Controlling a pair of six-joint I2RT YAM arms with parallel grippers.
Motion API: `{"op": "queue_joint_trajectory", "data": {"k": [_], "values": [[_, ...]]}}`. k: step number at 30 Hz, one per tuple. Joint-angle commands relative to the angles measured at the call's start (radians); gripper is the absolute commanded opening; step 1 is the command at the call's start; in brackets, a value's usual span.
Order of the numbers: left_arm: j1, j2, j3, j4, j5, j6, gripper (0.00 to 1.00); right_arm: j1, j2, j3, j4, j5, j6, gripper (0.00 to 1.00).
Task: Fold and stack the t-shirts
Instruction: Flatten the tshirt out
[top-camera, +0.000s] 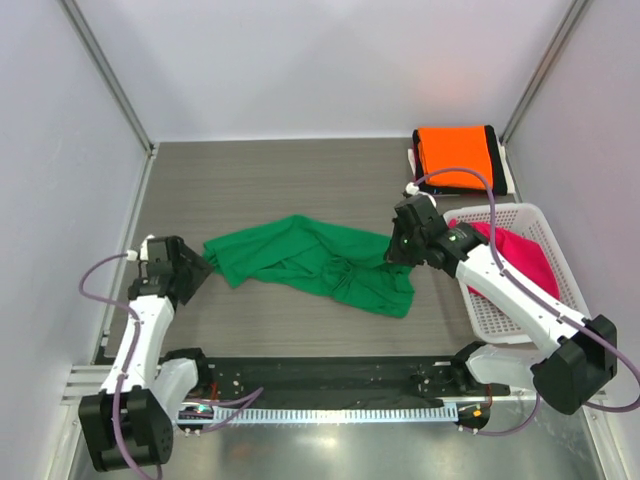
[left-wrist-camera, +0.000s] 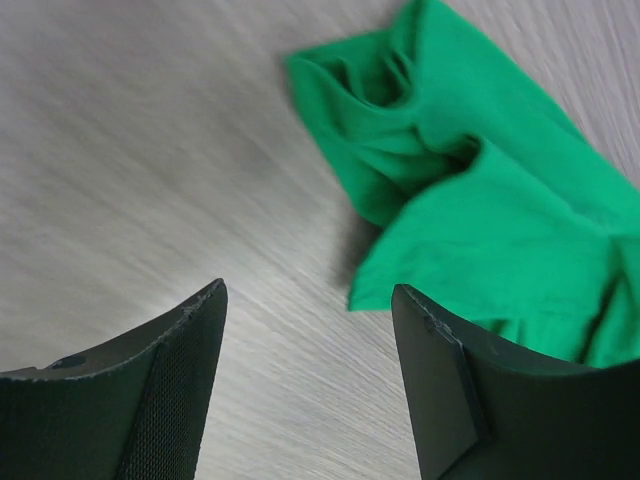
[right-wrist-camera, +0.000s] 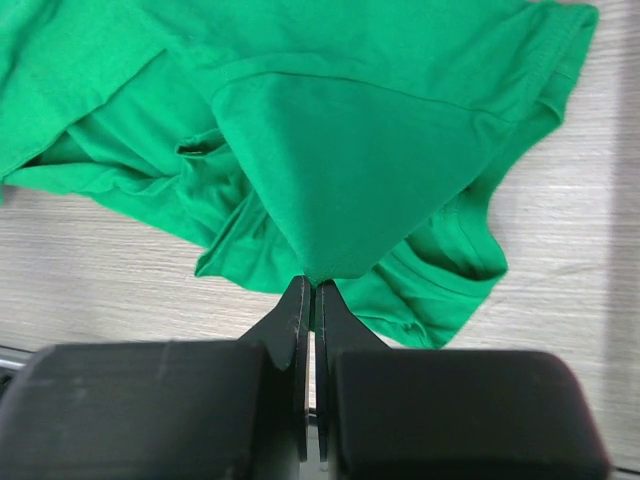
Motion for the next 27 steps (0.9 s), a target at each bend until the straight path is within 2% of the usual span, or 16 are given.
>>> {"op": "queue_joint_trajectory", "data": {"k": [1, 5, 16, 22, 27], "values": [[-0.064, -0.004, -0.048, 0.122, 0.007, -0.042, 0.68, 0.004, 0.012, -0.007, 0.061, -0.031, -0.016, 0.01], [-0.151, 0.068, -0.096, 0.27, 0.006, -0.073, 0.67, 0.004, 0.036, -0.001, 0.072, -0.039, -0.013, 0.01], [-0.205, 0.205, -0.167, 0.462, -0.002, -0.119, 0.59, 0.005, 0.073, 0.018, 0.07, -0.029, -0.016, 0.01], [-0.222, 0.222, -0.19, 0.513, 0.009, -0.146, 0.5, 0.004, 0.094, 0.019, 0.073, -0.028, -0.017, 0.01], [-0.24, 0.218, -0.193, 0.515, 0.004, -0.154, 0.33, 0.004, 0.104, 0.028, 0.072, -0.022, -0.016, 0.01]]}}
